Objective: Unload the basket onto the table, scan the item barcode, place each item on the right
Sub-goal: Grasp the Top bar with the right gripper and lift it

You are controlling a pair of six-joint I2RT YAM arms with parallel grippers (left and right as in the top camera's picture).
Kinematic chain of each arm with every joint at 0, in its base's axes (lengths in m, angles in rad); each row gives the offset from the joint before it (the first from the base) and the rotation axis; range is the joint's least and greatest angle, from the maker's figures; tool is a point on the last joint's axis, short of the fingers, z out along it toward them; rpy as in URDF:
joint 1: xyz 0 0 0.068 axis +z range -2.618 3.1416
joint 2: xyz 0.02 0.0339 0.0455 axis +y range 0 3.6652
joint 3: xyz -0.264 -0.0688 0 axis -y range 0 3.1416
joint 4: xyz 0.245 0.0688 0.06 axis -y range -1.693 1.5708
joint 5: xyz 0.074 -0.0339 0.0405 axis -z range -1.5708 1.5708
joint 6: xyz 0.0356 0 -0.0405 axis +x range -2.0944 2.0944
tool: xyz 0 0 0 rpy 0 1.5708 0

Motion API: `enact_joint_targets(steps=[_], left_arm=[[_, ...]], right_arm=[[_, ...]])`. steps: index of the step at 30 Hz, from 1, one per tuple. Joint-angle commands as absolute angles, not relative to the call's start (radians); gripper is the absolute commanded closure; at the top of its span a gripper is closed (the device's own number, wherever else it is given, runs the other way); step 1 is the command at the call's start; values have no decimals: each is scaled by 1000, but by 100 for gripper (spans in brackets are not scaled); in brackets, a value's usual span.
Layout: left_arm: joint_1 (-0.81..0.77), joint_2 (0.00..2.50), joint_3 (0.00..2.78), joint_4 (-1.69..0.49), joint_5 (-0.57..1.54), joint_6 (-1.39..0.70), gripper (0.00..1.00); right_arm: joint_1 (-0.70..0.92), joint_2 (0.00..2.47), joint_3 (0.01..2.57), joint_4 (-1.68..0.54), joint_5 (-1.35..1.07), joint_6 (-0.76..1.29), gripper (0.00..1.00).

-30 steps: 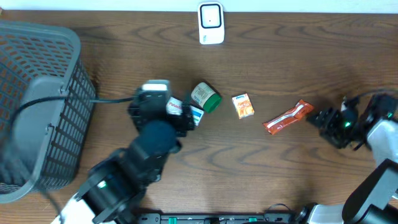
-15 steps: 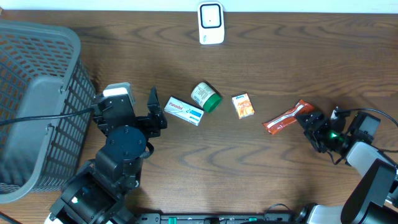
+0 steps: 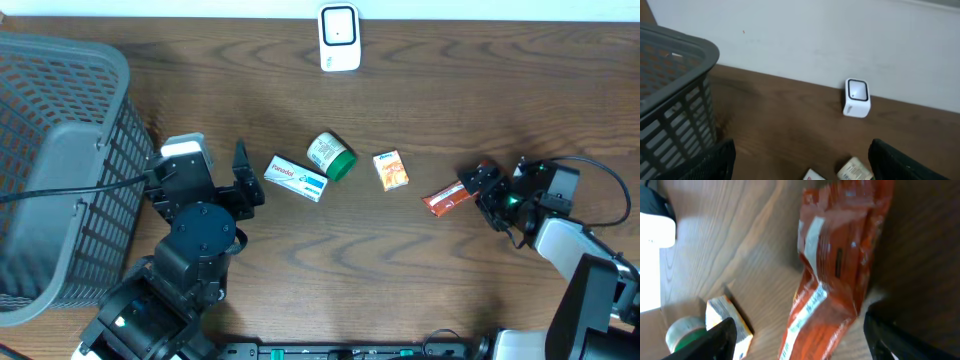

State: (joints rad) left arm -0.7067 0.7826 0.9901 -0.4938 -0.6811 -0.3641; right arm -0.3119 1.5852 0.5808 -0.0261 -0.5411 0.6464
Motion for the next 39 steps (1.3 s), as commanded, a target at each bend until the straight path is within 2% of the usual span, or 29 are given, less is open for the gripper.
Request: enact_joint_targets(steps=[1, 2, 5, 6, 7, 11, 15, 22, 28, 32, 35, 36, 37, 38, 39], left_arm=[[-701, 775, 995, -517, -709, -352, 14], [-701, 775, 995, -527, -709, -352, 14], [-701, 773, 995, -546, -709, -352, 14], [-701, 771, 995, -550, -709, -352, 14], [-701, 768, 995, -553, -709, -352, 14], [-701, 752, 995, -558, -709, -352, 14], [-701, 741, 995, -567, -708, -352, 14], [-701, 741, 995, -580, -708, -352, 14], [-701, 741, 995, -595, -708, -352, 14], [-701, 741, 995, -615, -708, -352, 14], [-701, 741, 995, -641, -708, -352, 14], [-701, 741, 995, -650, -708, -352, 14], [-701, 741, 995, -655, -708, -352, 14], [-701, 741, 995, -659, -708, -352, 14], [-701, 741, 995, -658, -708, -352, 14]], right_arm=[[-299, 1727, 519, -23, -363, 703, 26], [-299, 1757, 519, 1, -358, 703, 36], [-299, 1816, 519, 43, -324, 729, 84], [-299, 1827, 519, 60, -323, 728, 94], [-299, 1831, 519, 75, -324, 728, 99], [-299, 1808, 521, 163, -420, 674, 99], [-299, 1740, 533, 193, -512, 707, 98], [-299, 1414, 537, 176, -665, 792, 98], [-299, 1007, 537, -5, -688, 838, 98], [-299, 951, 537, -60, -746, 860, 98], [-299, 965, 537, -178, -700, 834, 99], [-299, 975, 537, -220, -675, 813, 92], [-299, 994, 537, -263, -640, 789, 64], [-299, 1028, 536, -292, -609, 767, 31], [-299, 1044, 536, -298, -603, 770, 19]])
